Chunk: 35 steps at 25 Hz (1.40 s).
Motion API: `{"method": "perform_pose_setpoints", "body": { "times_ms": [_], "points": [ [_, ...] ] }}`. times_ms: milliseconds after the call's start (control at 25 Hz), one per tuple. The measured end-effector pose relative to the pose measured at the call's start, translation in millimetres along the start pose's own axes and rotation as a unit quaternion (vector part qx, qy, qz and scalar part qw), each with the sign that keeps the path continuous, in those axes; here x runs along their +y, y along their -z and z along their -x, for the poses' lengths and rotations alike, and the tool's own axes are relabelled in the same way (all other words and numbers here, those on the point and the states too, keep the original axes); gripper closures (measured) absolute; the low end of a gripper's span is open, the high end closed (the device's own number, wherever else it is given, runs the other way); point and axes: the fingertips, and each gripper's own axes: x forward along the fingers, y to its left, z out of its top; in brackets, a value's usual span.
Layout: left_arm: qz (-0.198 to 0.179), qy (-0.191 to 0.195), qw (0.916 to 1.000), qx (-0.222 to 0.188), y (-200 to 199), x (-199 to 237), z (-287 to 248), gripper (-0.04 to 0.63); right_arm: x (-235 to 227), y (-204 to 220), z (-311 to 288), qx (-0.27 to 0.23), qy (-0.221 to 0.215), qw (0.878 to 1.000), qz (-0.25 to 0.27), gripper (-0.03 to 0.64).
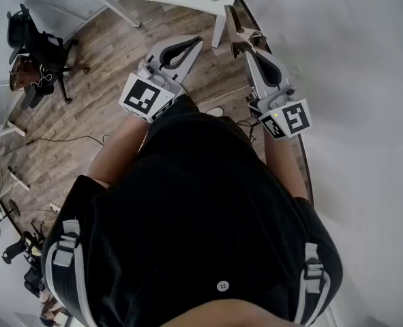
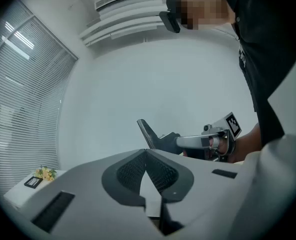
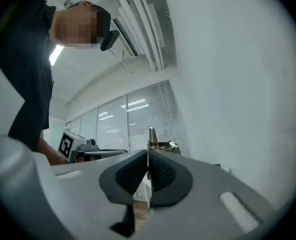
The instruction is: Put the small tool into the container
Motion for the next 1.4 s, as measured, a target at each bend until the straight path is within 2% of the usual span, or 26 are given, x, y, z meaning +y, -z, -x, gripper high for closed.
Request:
{"method": "perform_pose_setpoints", "body": {
  "times_ms": [920, 1160, 1400],
  "points": [
    [0.006, -0.010, 0.9999, 0.008, 2, 13, -11, 0.588, -10, 0, -19, 0.013, -0.013, 1.000, 0.006, 0.601],
    [0.017, -0.010, 0.9998, 0.009, 15, 39, -20, 0.588, -25, 11, -41, 0.024, -0.008, 1.000, 0.001, 0.601],
    [0.023, -0.005, 0.9997, 0.009, 13, 118, -28, 0.588, -42, 16, -116, 0.042, 0.001, 0.999, -0.002, 0.600]
  ]
}}
